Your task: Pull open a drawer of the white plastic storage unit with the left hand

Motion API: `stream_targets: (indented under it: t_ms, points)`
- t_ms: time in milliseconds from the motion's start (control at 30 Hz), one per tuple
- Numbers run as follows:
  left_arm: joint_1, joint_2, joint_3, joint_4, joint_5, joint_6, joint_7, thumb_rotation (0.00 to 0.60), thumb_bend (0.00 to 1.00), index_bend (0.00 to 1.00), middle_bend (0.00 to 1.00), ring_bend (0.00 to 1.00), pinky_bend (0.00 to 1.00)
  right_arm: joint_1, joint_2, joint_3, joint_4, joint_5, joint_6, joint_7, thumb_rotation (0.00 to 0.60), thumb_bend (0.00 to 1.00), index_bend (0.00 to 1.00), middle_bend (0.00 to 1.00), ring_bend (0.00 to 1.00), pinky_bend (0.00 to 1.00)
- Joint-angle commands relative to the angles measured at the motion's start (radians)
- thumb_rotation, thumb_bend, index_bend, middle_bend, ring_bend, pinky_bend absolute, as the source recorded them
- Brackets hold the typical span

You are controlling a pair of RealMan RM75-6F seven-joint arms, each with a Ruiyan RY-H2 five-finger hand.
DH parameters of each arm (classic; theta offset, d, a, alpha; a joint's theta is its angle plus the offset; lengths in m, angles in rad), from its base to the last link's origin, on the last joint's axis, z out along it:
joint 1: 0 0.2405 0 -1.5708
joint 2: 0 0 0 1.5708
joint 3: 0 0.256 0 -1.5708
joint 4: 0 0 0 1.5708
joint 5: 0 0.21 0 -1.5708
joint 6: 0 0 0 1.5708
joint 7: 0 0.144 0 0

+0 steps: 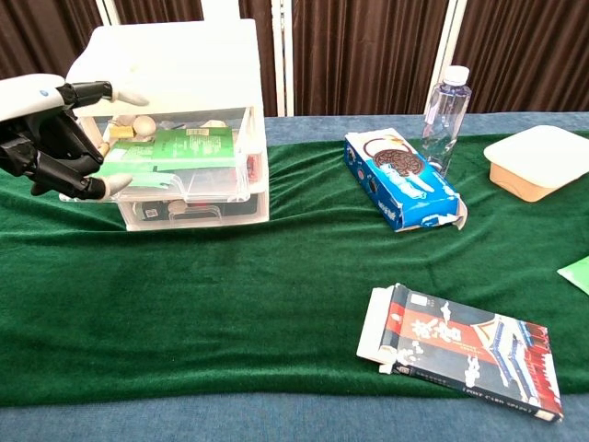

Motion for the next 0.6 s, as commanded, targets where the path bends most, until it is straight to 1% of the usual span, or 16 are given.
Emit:
stream_targets:
  t_ms: [33, 133, 300, 333, 400, 500, 567, 600]
  points:
    - [0.016, 0.013, 0.007, -0.004, 0.029, 0.006, -0.029, 0.600, 0.40, 0.06, 0.96, 0.81, 0.79, 0.000, 0.001, 0.001, 0.000, 0.002, -0.001, 0.001, 0.600, 0.04, 0.00, 0.00, 0.00, 0.00]
    - [0.039, 0.026, 0.021, -0.003, 0.073, 0.025, -0.058, 0.600, 0.40, 0.06, 0.96, 0.81, 0.78, 0.000, 0.002, 0.001, 0.000, 0.003, -0.001, 0.002, 0.600, 0.04, 0.00, 0.00, 0.00, 0.00]
    - [0.103, 0.067, 0.061, 0.006, 0.173, 0.077, -0.137, 0.600, 0.40, 0.06, 0.95, 0.80, 0.75, 0.000, 0.001, 0.000, 0.000, 0.003, -0.003, -0.003, 0.600, 0.04, 0.00, 0.00, 0.00, 0.00]
    - [0.114, 0.077, 0.068, 0.008, 0.192, 0.087, -0.151, 0.600, 0.39, 0.06, 0.93, 0.79, 0.73, 0.000, 0.000, 0.000, 0.000, 0.003, -0.003, -0.005, 0.600, 0.04, 0.00, 0.00, 0.00, 0.00]
    - [0.141, 0.098, 0.088, 0.019, 0.244, 0.113, -0.181, 0.600, 0.39, 0.06, 0.87, 0.73, 0.67, 0.000, -0.001, 0.000, 0.000, 0.003, -0.004, -0.010, 0.600, 0.04, 0.00, 0.00, 0.00, 0.00]
    - [0.183, 0.129, 0.124, 0.052, 0.323, 0.154, -0.214, 0.600, 0.37, 0.06, 0.69, 0.56, 0.54, 0.000, -0.003, -0.001, 0.000, 0.004, -0.005, -0.015, 0.600, 0.04, 0.00, 0.00, 0.00, 0.00]
    - [0.202, 0.146, 0.143, 0.072, 0.360, 0.168, -0.241, 0.600, 0.37, 0.06, 0.50, 0.41, 0.42, 0.001, -0.005, 0.000, 0.001, 0.004, -0.006, -0.018, 0.600, 0.04, 0.00, 0.00, 0.00, 0.00]
    - [0.217, 0.160, 0.157, 0.089, 0.387, 0.180, -0.259, 0.600, 0.36, 0.06, 0.44, 0.34, 0.37, 0.001, -0.007, 0.000, 0.002, 0.005, -0.008, -0.021, 0.600, 0.04, 0.00, 0.00, 0.00, 0.00]
